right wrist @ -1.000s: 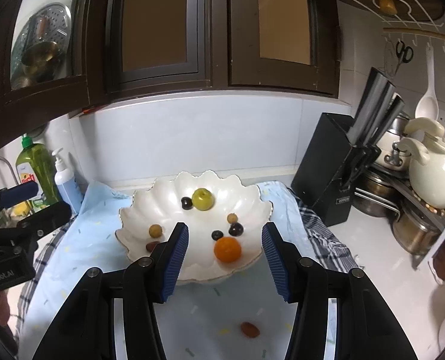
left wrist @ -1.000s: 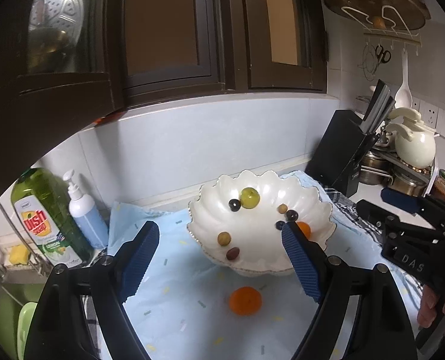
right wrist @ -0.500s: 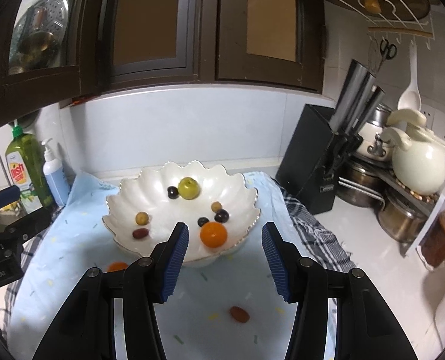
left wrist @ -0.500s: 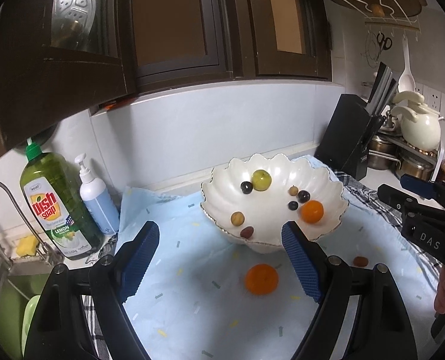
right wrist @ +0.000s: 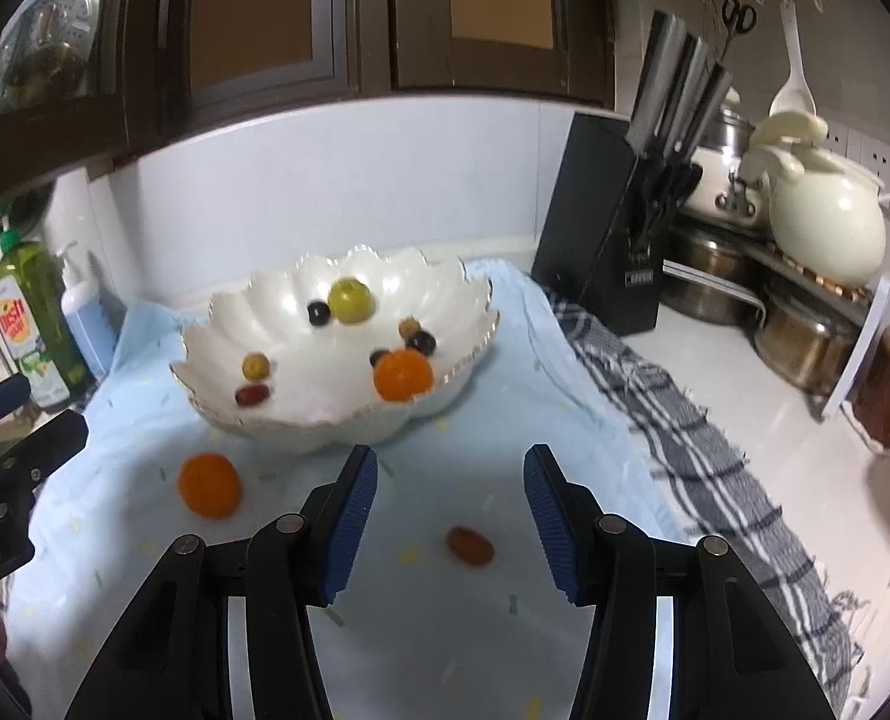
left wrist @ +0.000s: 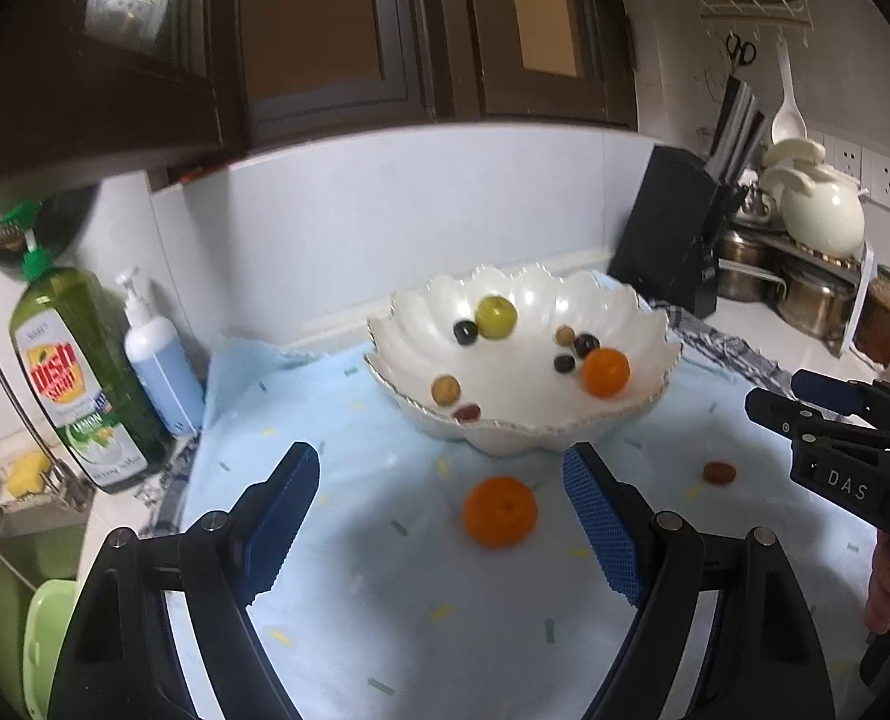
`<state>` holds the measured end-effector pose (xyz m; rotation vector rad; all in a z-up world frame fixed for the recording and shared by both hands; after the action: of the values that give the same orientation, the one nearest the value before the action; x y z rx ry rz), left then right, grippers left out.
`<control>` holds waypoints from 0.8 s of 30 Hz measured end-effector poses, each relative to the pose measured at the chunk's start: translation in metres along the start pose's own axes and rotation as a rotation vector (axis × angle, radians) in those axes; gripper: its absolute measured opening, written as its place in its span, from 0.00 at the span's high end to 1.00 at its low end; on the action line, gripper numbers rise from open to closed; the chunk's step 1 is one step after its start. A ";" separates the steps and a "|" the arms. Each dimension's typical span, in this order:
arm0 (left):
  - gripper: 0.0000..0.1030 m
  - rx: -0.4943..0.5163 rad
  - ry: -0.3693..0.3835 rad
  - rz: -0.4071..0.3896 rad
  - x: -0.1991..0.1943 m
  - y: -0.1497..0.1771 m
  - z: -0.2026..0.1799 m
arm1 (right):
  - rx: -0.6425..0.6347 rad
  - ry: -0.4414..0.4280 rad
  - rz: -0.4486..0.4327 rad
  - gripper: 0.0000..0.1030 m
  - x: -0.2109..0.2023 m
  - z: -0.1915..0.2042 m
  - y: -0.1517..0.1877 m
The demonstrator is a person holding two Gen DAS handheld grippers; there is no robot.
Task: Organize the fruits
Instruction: 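Withdraw from the bowl, moving the left tool to the mandarin while the right tool approaches the date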
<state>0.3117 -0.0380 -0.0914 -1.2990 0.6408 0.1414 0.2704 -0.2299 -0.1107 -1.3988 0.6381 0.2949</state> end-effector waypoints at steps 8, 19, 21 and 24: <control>0.19 0.006 0.025 0.067 0.022 0.022 -0.008 | 0.002 -0.006 0.077 0.49 0.020 -0.004 0.021; 0.25 0.019 0.069 0.161 0.060 0.035 -0.018 | 0.019 -0.023 0.158 0.51 0.045 -0.005 0.032; 0.26 0.023 0.079 0.175 0.066 0.036 -0.020 | 0.025 -0.023 0.168 0.53 0.049 -0.006 0.033; 0.27 0.027 0.089 0.195 0.074 0.037 -0.024 | 0.040 -0.025 0.191 0.56 0.056 -0.009 0.034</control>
<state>0.3476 -0.0677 -0.1642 -1.2205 0.8427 0.2350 0.2946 -0.2423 -0.1712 -1.2955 0.7548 0.4483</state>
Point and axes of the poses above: each gripper's, at about its wrist camera, not at the fingertips, and x roughly the way its jaws point, z to its left, y to its underside, the point moved 6 cm from there along x, roughly the way its jaws point, and after that the axes turned 2 degrees about -y, right-handed, at the moved point
